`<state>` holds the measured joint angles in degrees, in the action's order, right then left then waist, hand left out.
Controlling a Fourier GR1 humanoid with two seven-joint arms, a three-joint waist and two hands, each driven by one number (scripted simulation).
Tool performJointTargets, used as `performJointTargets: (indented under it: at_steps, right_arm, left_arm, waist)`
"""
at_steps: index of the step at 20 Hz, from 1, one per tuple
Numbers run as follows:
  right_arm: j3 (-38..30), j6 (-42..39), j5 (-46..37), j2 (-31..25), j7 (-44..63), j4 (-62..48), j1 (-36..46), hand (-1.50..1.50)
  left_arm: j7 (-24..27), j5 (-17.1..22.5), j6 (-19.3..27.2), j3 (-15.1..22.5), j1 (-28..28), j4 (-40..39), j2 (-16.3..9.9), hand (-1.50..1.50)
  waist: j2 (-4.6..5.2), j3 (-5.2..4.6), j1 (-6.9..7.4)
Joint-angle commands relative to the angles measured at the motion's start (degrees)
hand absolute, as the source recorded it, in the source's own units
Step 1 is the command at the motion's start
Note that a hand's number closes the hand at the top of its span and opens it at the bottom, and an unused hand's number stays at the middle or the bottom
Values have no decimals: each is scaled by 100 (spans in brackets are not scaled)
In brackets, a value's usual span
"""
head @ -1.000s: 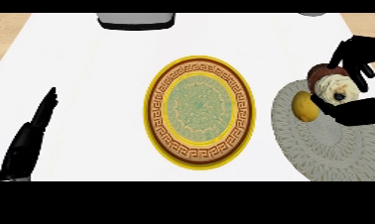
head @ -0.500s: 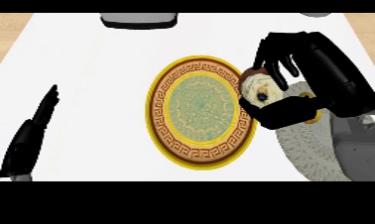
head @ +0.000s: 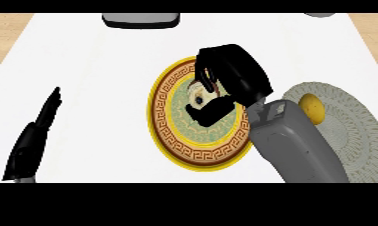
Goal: Pick the cupcake from the placemat and place it in the plate
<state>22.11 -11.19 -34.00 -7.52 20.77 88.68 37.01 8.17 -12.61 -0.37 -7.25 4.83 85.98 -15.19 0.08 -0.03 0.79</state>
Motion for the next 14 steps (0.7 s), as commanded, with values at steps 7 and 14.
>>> performJointTargets:
  at_steps: [7,14]
  right_arm:
    - [101,1254,264,741,135,-1814,-29,-150]
    - [258,2292,892,750,-546,-2214,160,-150]
  left_arm:
    - [-42,15,-152,-84,-59,-71,-45,0]
    - [-143,132,-355,-344,-32,188,-248,0]
  waist:
    - [9,3,21]
    - [1,5,19]
